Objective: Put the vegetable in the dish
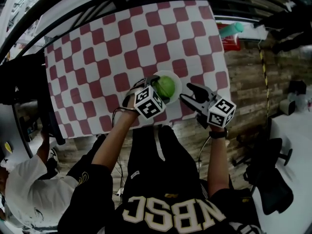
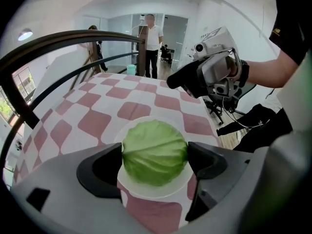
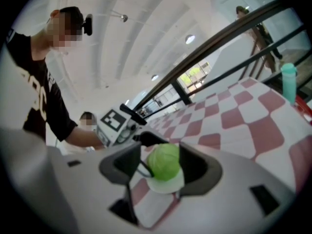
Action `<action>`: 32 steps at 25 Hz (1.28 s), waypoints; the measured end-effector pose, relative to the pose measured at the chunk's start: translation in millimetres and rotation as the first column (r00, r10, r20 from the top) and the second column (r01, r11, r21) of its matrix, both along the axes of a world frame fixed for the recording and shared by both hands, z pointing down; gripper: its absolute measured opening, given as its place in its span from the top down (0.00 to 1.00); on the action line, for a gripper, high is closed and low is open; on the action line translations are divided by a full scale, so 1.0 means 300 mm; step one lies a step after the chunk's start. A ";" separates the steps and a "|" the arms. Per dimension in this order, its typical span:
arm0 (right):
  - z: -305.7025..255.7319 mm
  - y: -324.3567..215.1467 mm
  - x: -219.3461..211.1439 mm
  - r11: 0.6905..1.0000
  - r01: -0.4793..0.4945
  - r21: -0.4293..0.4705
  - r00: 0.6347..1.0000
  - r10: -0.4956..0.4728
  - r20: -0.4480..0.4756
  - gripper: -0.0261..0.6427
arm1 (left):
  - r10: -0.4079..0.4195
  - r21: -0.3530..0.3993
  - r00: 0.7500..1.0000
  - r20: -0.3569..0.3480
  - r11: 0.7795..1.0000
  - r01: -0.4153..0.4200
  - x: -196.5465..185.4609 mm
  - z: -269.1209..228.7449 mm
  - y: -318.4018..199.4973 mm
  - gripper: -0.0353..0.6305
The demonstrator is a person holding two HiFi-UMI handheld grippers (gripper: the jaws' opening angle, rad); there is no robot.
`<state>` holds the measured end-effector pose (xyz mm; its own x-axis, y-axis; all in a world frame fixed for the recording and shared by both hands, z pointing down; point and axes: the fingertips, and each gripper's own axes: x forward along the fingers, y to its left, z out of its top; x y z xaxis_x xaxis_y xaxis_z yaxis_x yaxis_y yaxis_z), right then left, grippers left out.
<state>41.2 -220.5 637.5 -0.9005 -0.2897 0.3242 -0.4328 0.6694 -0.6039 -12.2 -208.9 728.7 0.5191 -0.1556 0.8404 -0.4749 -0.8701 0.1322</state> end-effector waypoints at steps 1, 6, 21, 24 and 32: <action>-0.001 0.001 0.001 1.000 0.002 0.002 1.000 -0.002 -0.007 0.61 | -0.003 0.009 1.000 0.005 1.000 0.003 0.006 0.001 -0.006 0.28; -0.030 -0.009 -0.010 0.999 -0.018 0.030 1.000 0.019 -0.024 0.61 | -0.071 0.068 0.997 -0.032 0.995 0.073 0.010 -0.044 -0.044 0.28; -0.467 -0.077 -0.055 0.915 -0.221 0.337 0.966 0.252 -0.050 0.81 | -0.440 0.214 0.802 -0.404 0.807 0.550 -0.180 -0.569 -0.154 0.41; -0.564 -0.074 -0.053 0.879 -0.267 0.394 0.953 0.301 -0.026 0.89 | -0.452 0.273 0.757 -0.472 0.741 0.613 -0.203 -0.688 -0.144 0.54; -0.778 -0.017 -0.054 0.784 -0.315 0.534 0.926 0.376 -0.006 0.94 | -0.421 0.365 0.669 -0.613 0.600 0.712 -0.194 -0.967 -0.097 0.77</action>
